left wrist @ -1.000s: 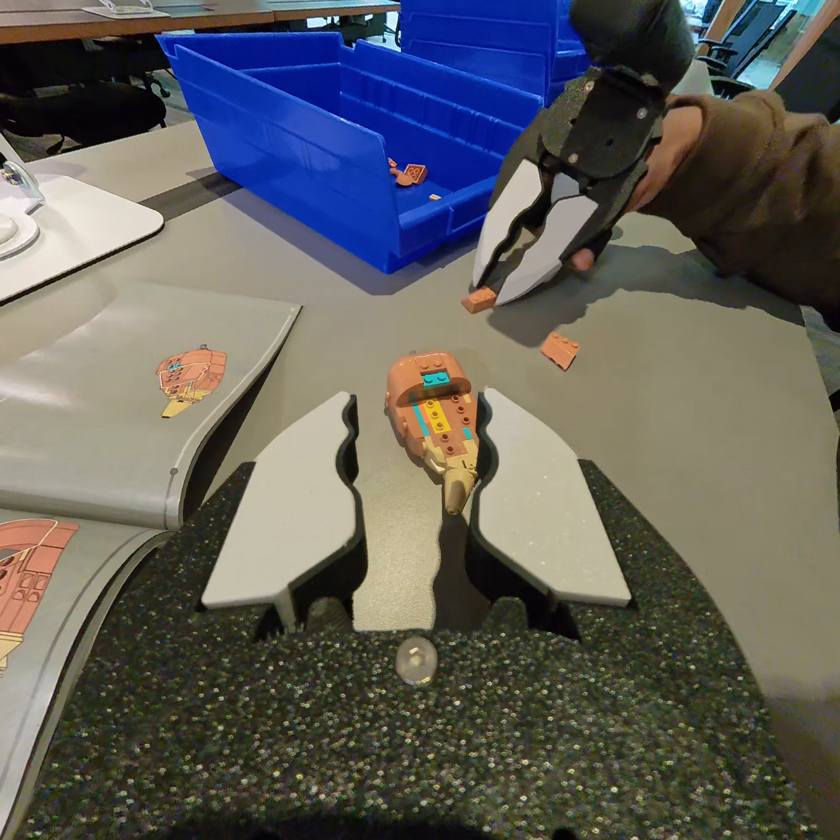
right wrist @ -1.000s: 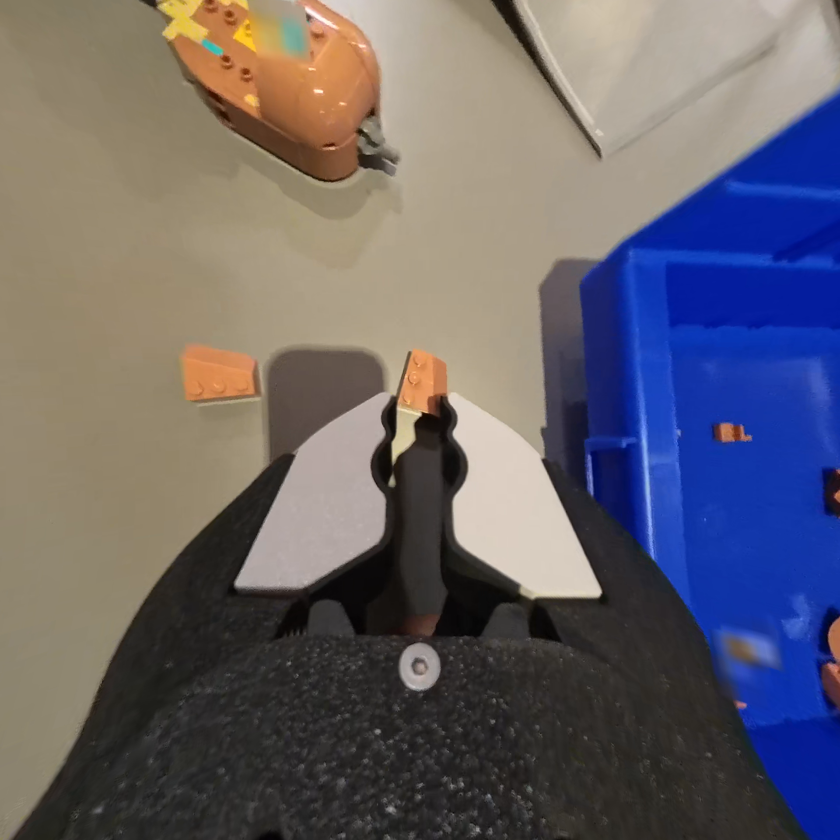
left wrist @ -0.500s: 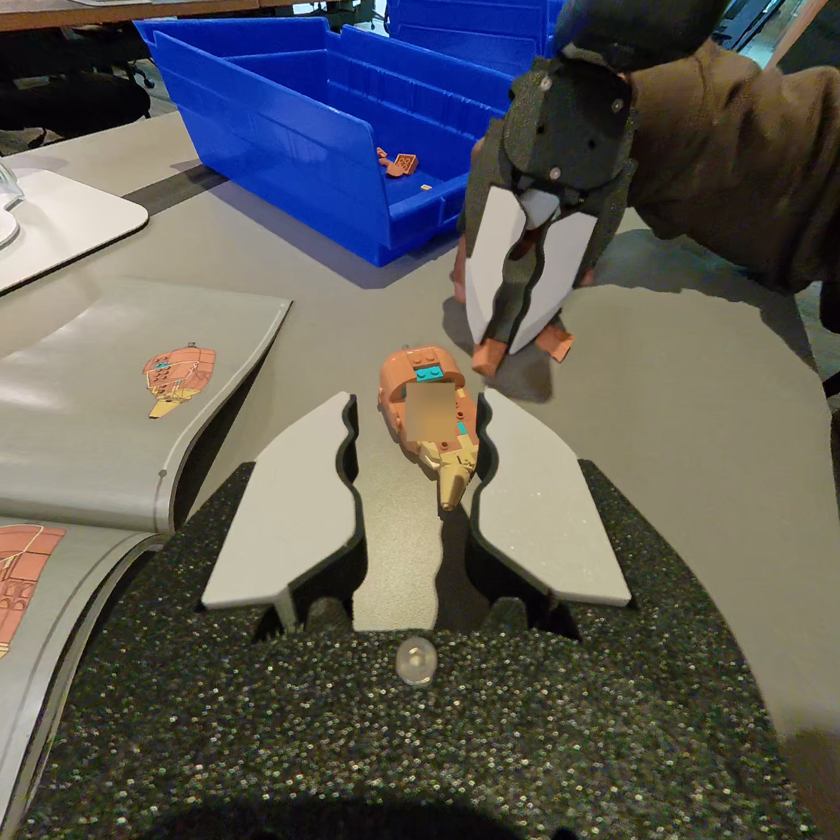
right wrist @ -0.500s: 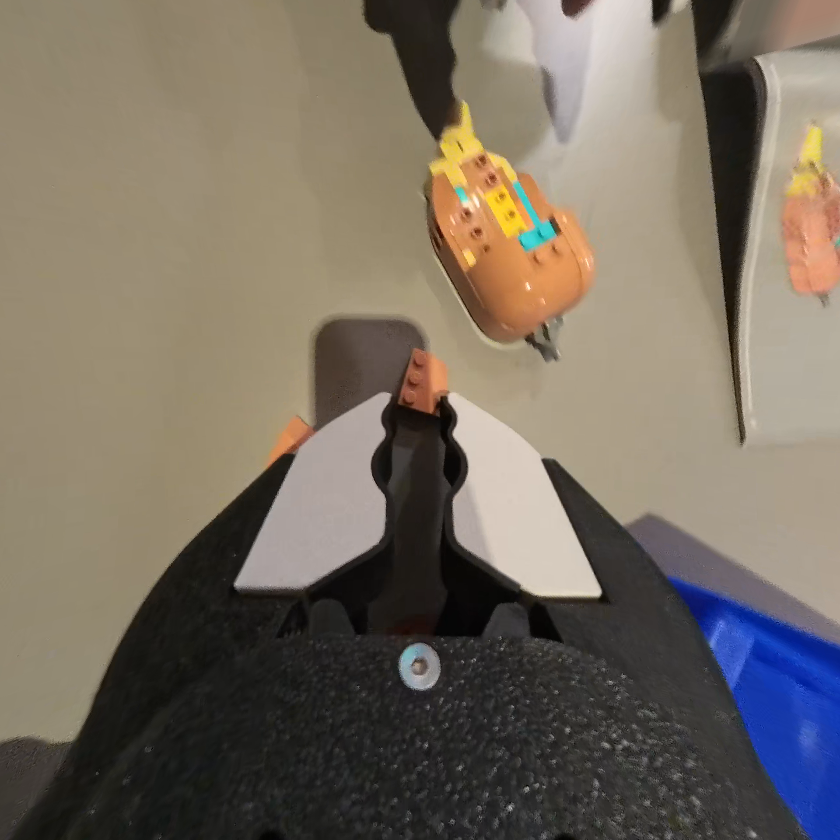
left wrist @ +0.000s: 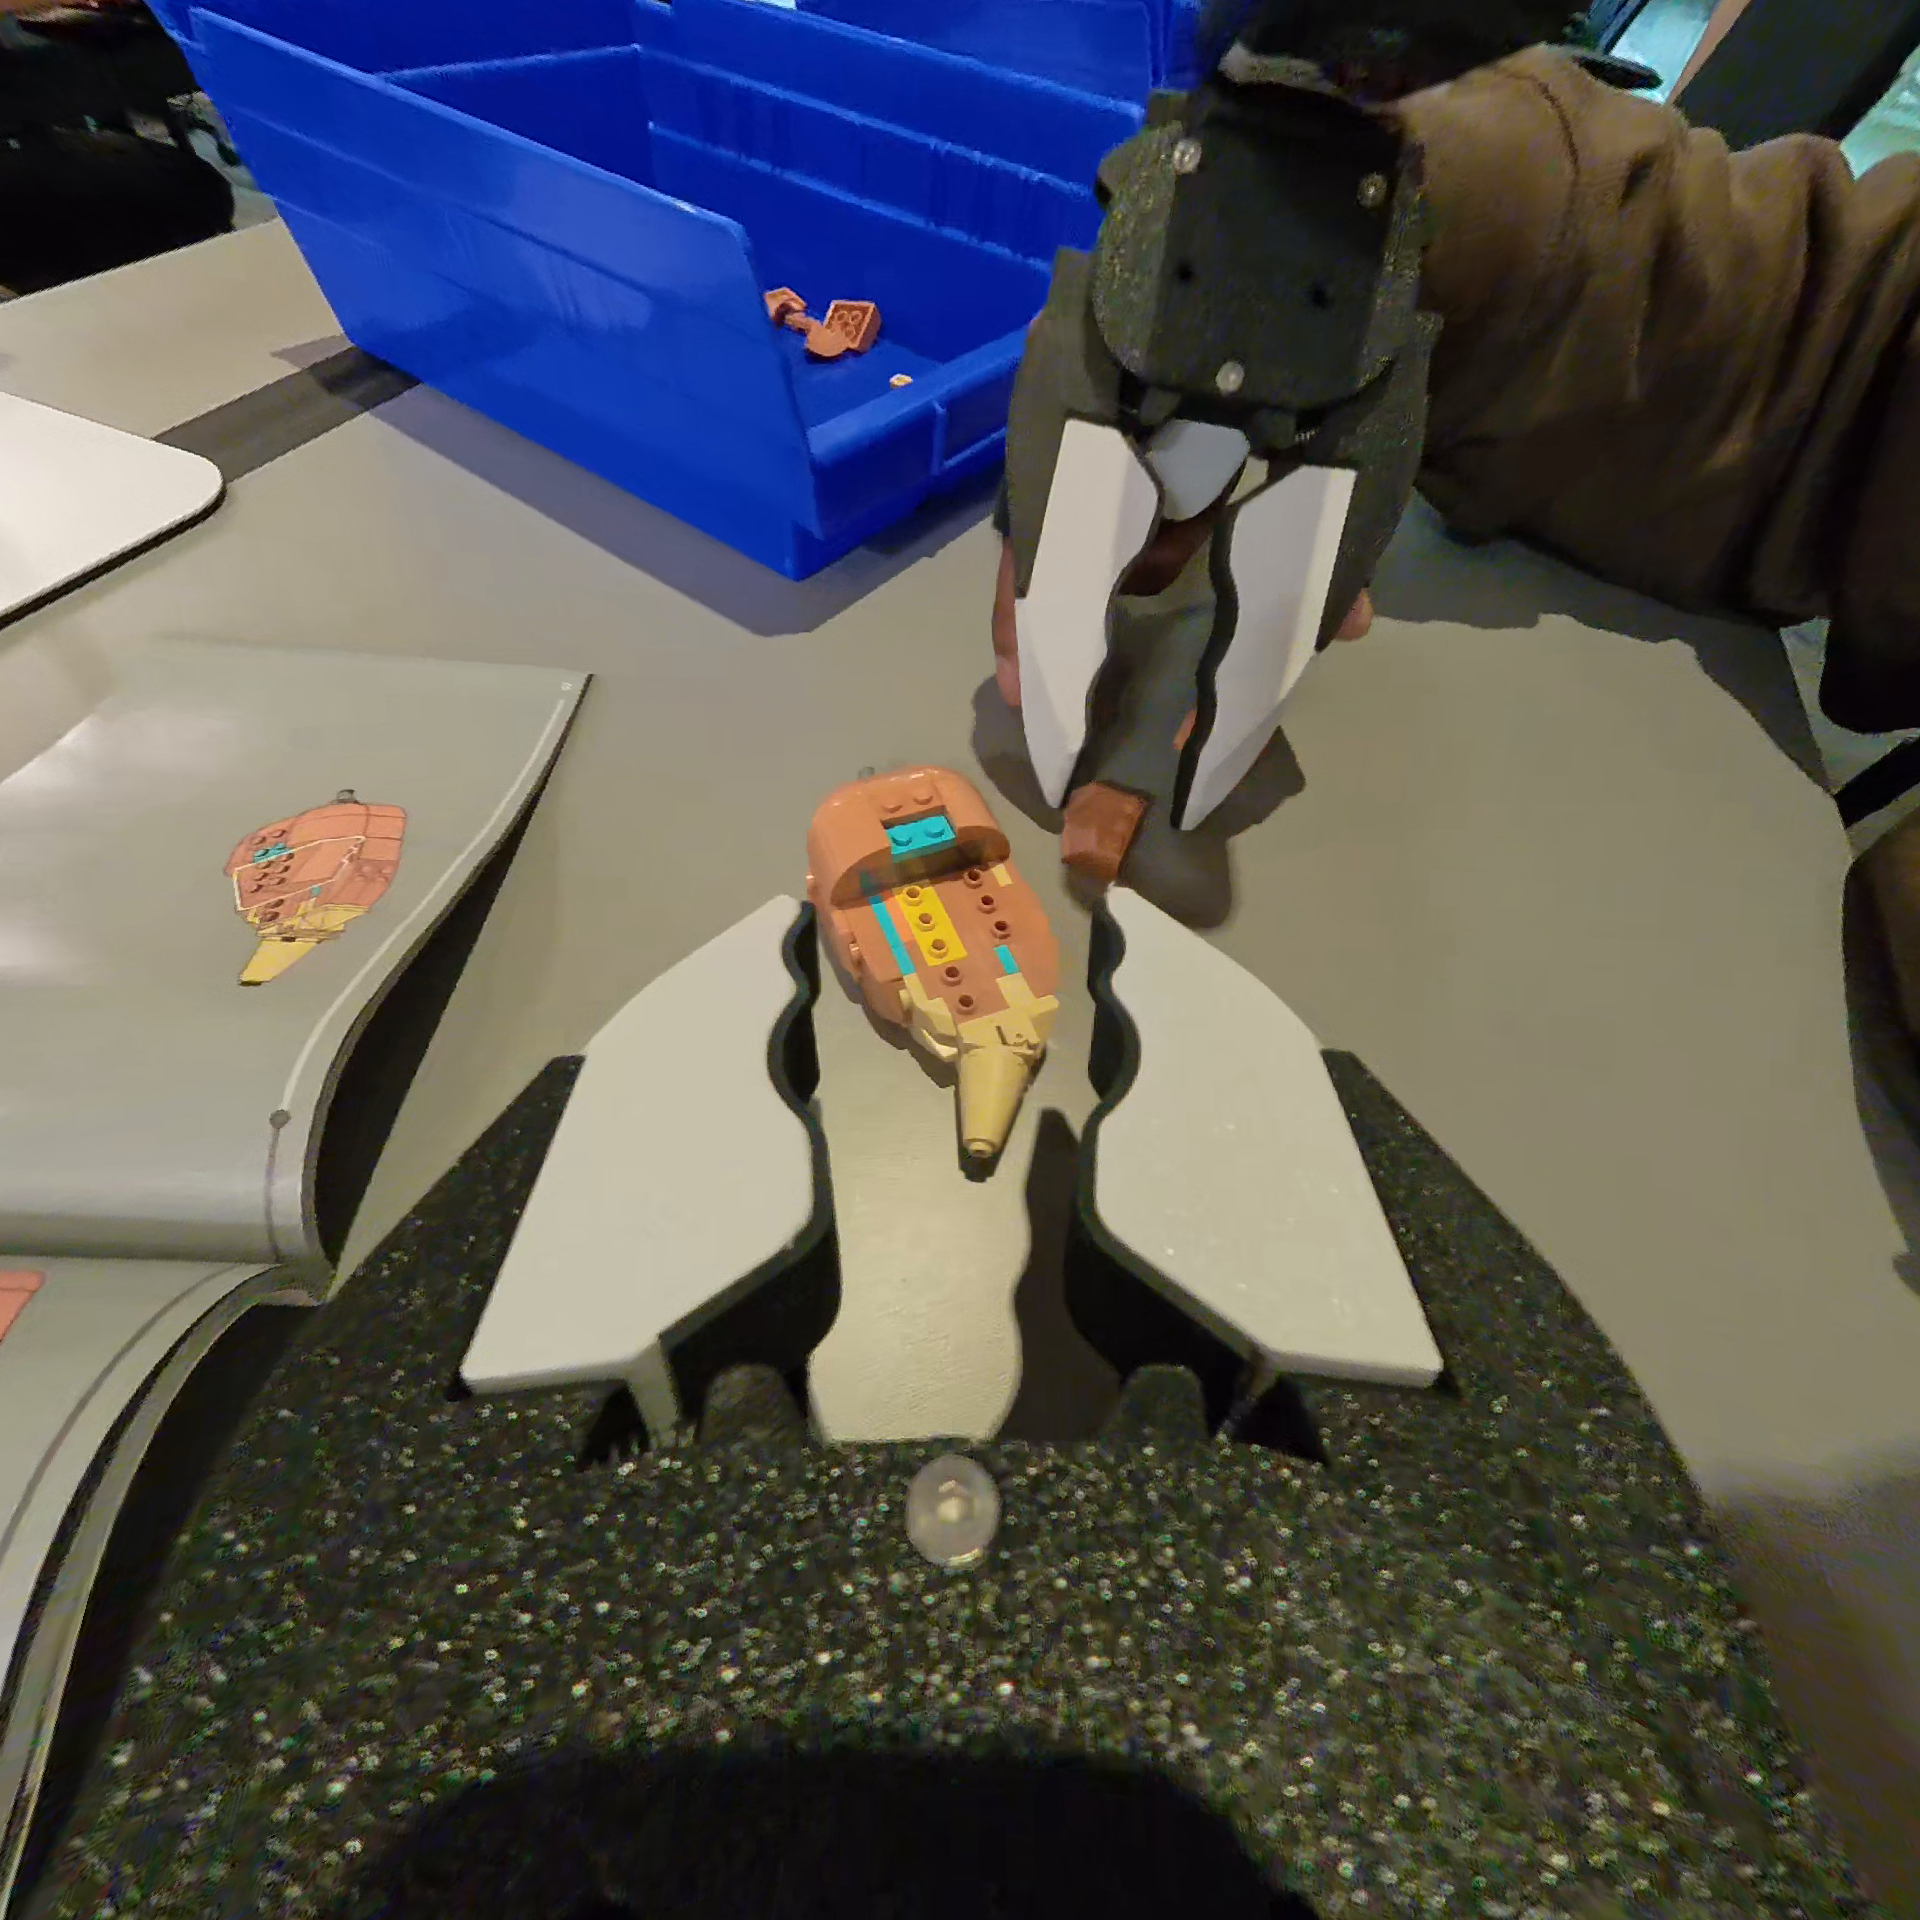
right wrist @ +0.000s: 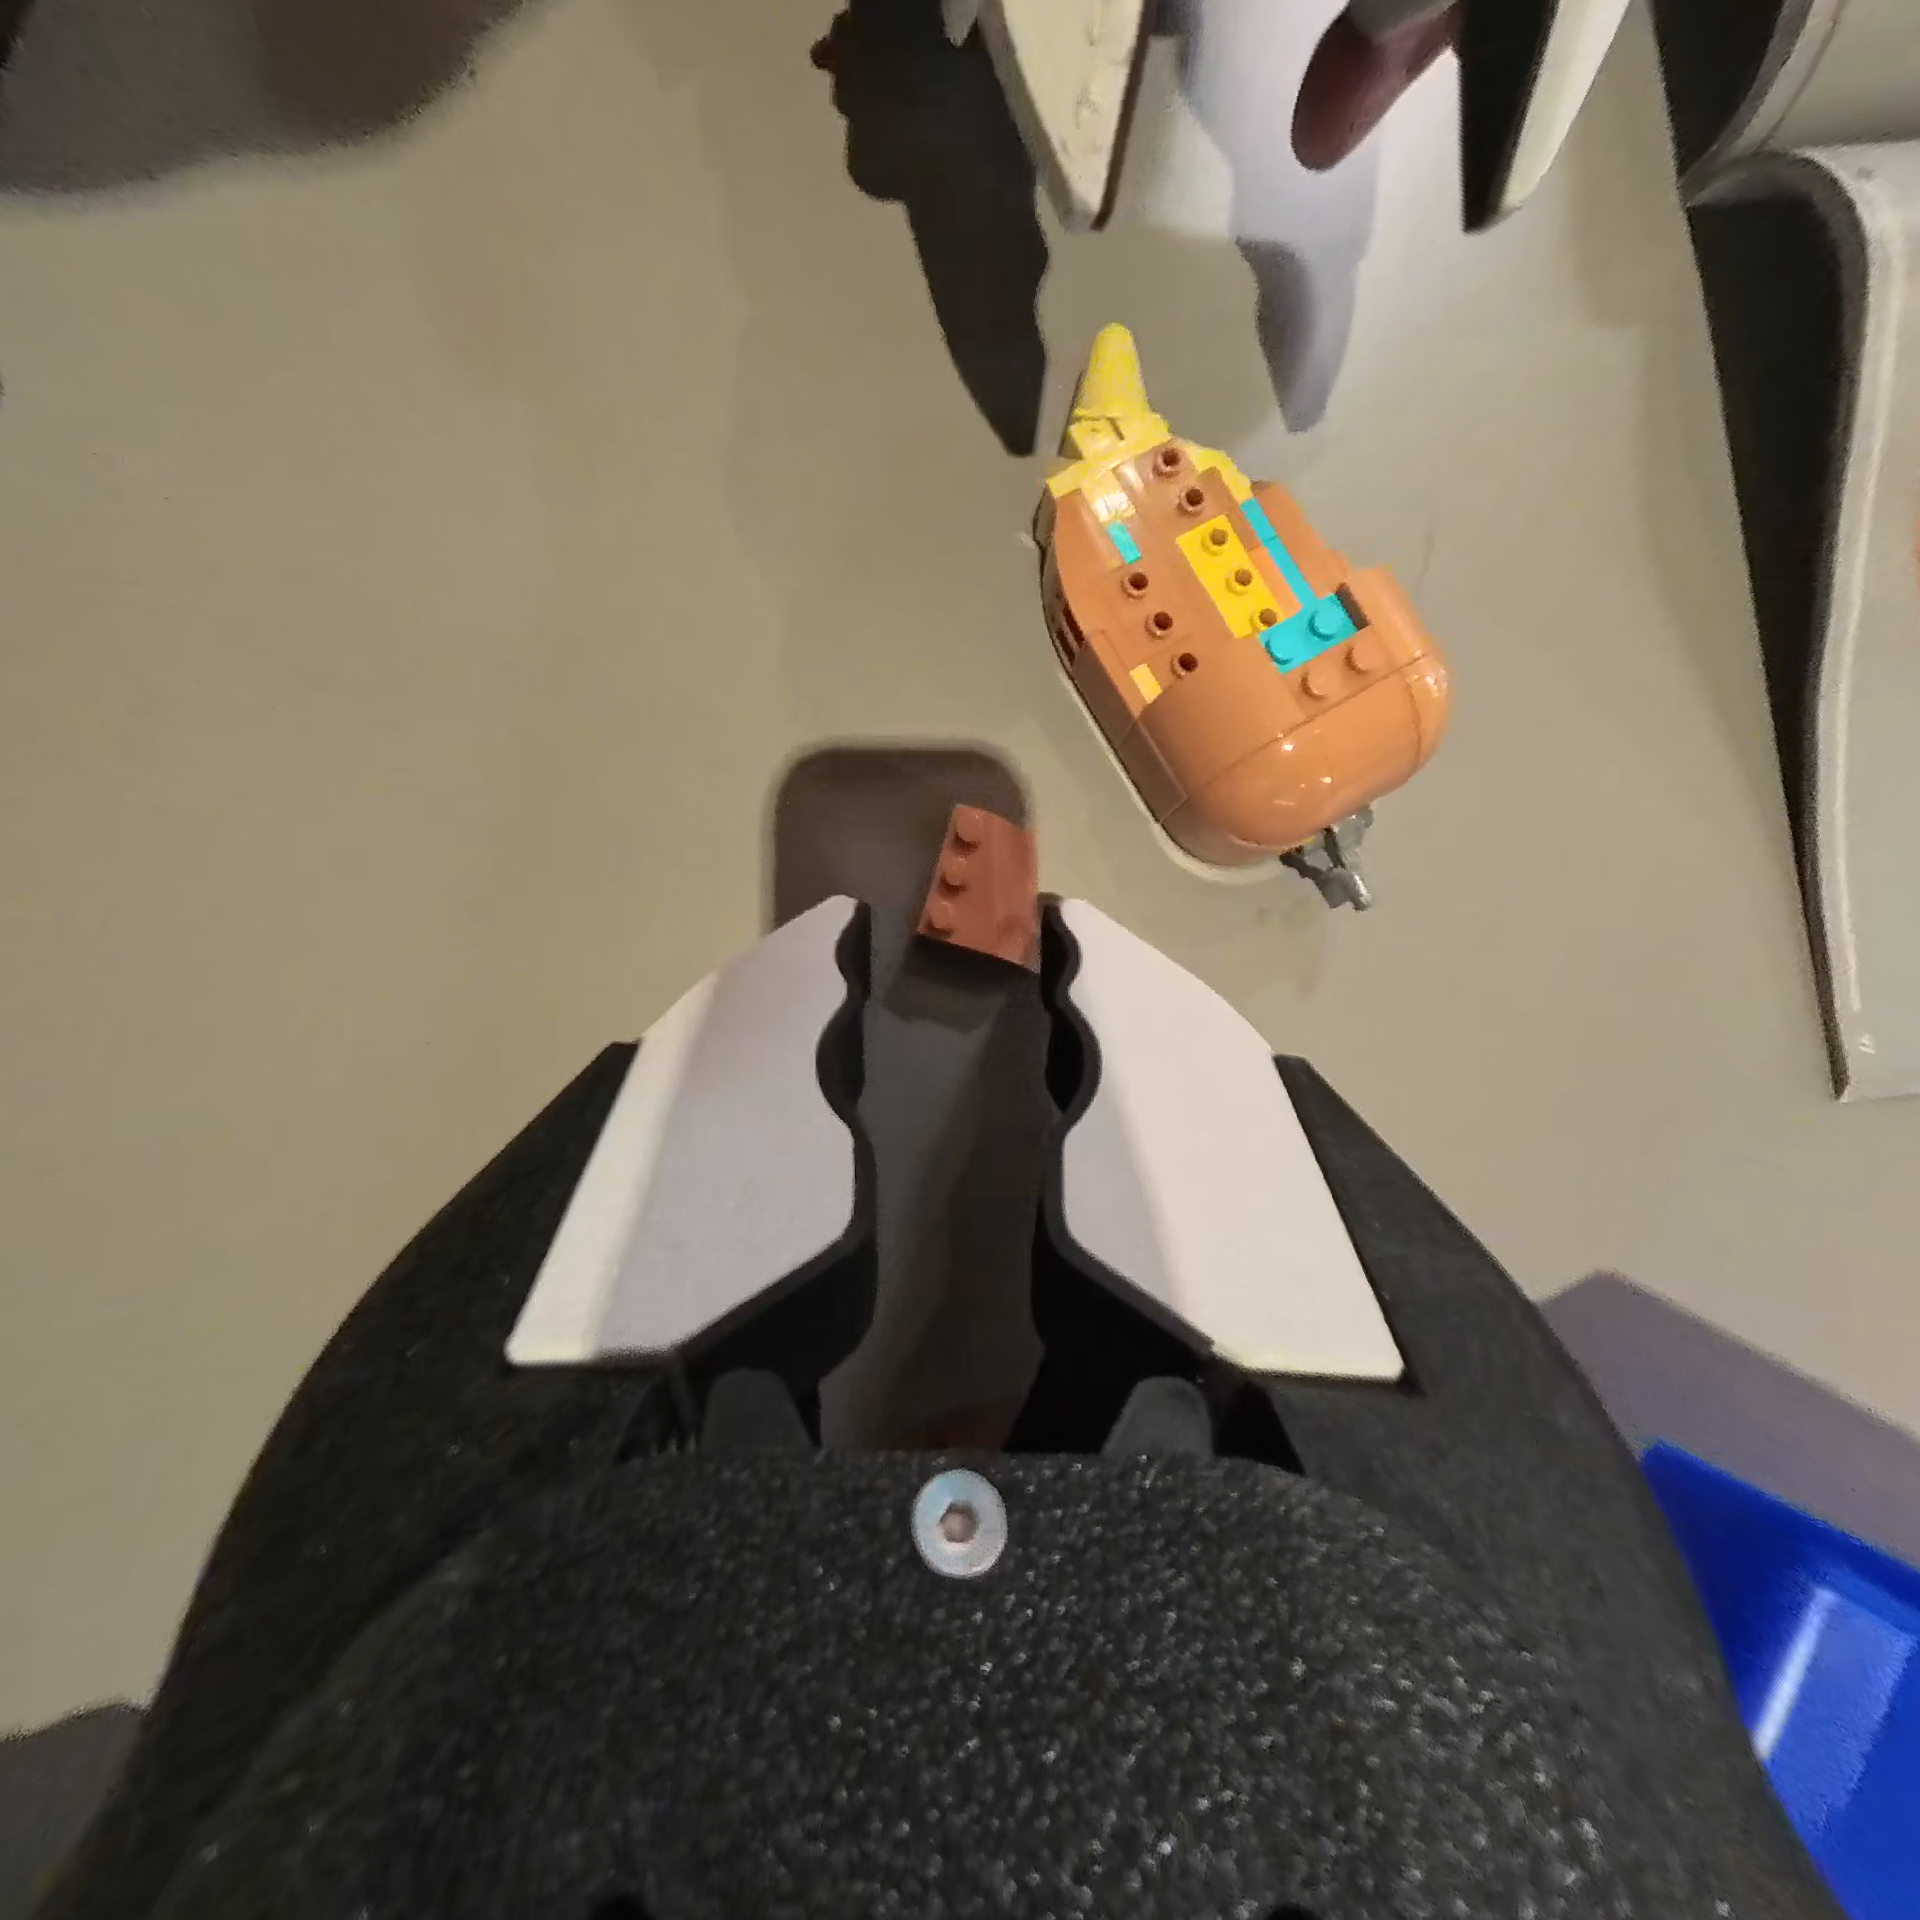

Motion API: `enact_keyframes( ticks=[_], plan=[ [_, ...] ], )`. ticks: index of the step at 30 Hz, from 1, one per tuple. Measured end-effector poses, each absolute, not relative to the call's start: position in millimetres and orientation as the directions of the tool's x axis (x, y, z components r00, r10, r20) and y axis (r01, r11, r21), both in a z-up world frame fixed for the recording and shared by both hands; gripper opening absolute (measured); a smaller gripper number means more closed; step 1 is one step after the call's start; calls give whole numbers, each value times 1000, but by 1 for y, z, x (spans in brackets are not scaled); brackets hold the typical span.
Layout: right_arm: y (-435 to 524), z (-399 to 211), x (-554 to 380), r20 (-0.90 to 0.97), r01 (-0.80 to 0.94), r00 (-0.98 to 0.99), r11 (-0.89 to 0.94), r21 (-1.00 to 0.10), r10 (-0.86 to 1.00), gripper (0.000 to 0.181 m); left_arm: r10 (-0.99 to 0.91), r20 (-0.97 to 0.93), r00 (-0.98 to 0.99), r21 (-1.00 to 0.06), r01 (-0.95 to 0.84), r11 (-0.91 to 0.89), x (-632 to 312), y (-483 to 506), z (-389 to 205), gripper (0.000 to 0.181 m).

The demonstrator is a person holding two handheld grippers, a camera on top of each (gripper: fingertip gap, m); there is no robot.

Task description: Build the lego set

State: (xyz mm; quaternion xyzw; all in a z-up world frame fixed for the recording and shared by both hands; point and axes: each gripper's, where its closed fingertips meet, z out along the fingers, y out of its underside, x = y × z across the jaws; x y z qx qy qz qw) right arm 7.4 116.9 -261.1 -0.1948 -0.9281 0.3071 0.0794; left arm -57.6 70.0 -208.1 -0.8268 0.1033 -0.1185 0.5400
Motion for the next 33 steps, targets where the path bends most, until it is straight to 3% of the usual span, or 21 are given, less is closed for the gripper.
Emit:
enact_keyframes(
  ticks=[8,21,27,33],
  plan=[
    [110,-260,3,103,220,-930,762,-609,352,18,-318,83,944,-913,-56,-404,-54,70,-212,50],
    [90,-221,-6,353,-29,-885,721,-692,304,17,-402,43,915,-912,-129,-390,-31,68,-212,50],
    [76,-211,-25,346,-69,-907,727,-683,239,17,-373,23,927,-908,-137,-396,-40,69,-213,50],
    [73,-220,-46,285,-79,-950,792,-605,123,17,-339,28,940,-900,-124,-417,-52,68,-217,50]
  ],
)
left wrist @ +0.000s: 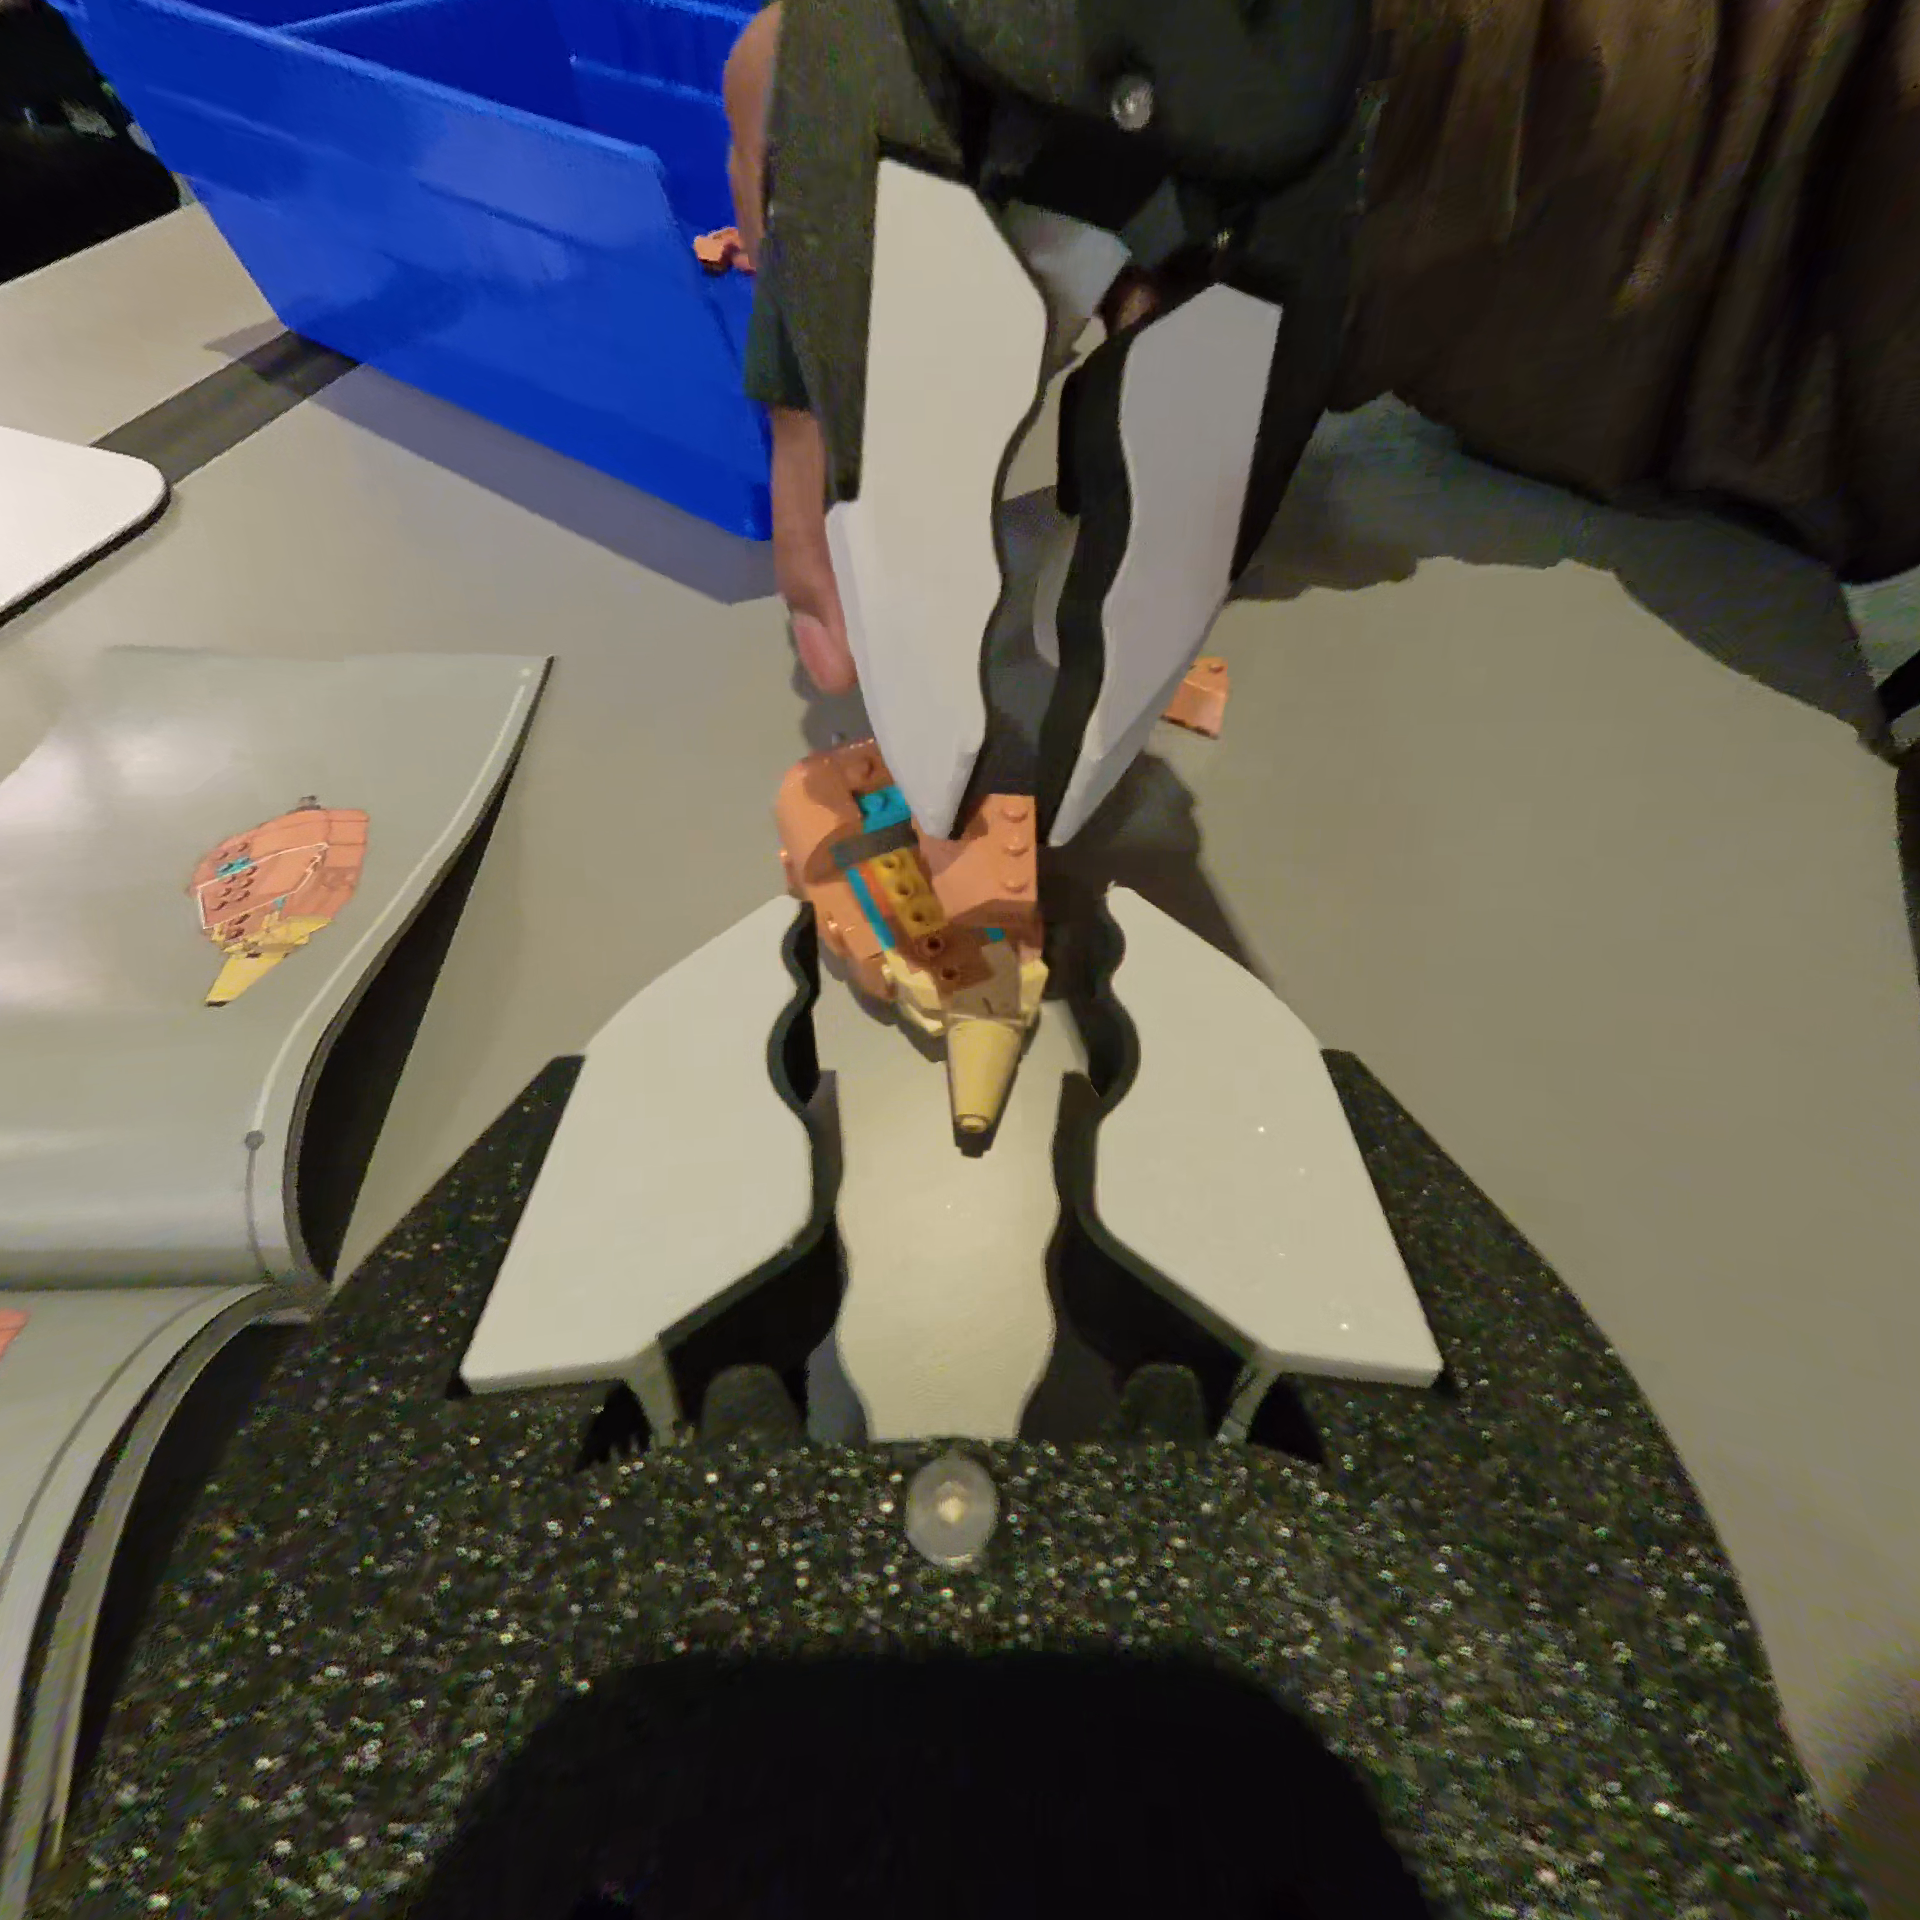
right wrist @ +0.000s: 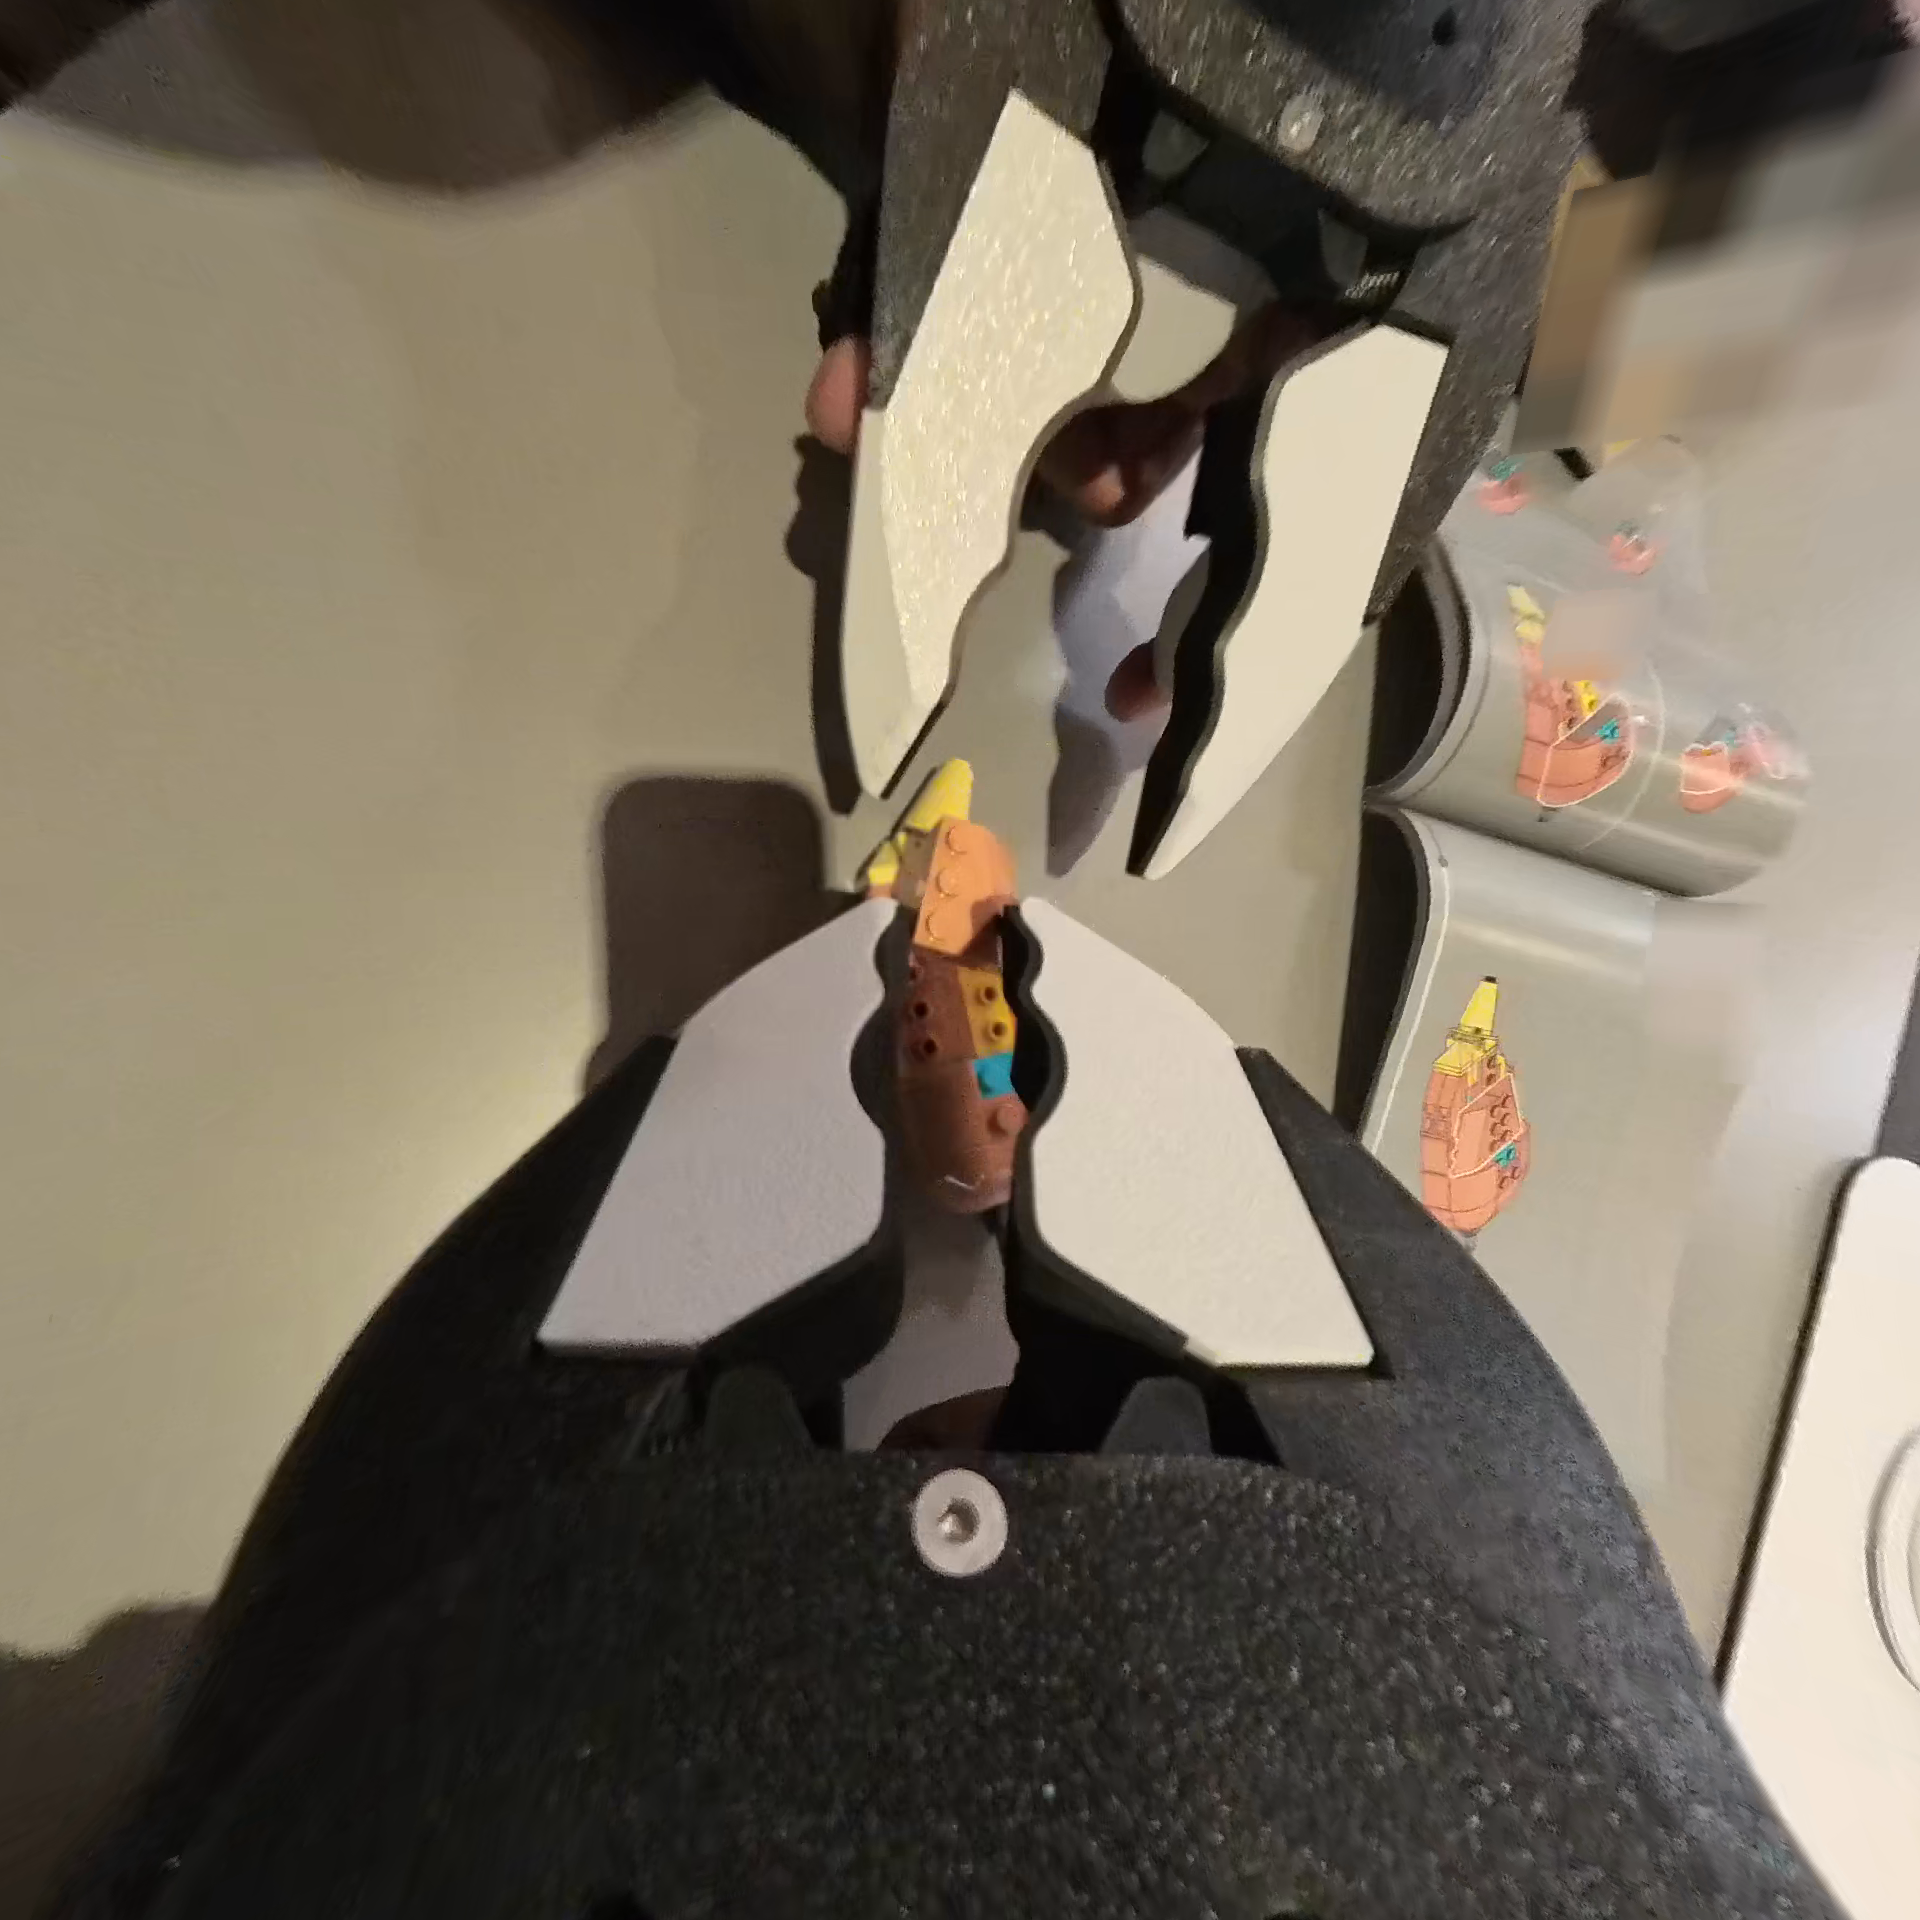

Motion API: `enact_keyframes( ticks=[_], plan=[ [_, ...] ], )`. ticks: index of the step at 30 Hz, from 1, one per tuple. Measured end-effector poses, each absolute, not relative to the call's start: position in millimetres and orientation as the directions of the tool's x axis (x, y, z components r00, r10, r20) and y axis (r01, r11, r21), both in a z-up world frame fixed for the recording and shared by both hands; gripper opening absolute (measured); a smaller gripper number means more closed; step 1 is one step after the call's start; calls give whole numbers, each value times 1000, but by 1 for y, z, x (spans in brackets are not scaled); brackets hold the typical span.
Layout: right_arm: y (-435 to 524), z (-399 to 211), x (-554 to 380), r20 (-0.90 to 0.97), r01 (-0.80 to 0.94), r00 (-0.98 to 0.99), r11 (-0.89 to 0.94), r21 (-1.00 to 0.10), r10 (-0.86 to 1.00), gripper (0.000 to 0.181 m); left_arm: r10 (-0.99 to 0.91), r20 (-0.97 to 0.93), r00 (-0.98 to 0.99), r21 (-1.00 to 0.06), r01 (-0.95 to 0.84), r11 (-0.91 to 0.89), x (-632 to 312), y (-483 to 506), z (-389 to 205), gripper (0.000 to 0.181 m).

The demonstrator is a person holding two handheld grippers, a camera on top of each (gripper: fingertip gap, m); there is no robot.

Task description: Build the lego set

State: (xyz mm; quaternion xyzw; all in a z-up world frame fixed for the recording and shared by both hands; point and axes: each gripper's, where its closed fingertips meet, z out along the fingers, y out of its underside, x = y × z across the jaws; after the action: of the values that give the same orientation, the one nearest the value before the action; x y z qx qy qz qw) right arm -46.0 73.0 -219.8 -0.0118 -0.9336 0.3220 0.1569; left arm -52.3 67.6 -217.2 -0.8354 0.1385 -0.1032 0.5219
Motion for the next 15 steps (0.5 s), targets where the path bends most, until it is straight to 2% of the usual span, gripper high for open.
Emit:
enact_keyframes(
  ticks=[9,15],
  plan=[
    [84,-234,-55,218,-93,-976,873,-478,15,16,-337,44,941,-882,-122,-455,-52,69,-225,50],
    [86,-241,-54,191,-110,-981,888,-445,-26,17,-343,34,939,-876,-137,-462,-51,68,-227,50]
  ],
)
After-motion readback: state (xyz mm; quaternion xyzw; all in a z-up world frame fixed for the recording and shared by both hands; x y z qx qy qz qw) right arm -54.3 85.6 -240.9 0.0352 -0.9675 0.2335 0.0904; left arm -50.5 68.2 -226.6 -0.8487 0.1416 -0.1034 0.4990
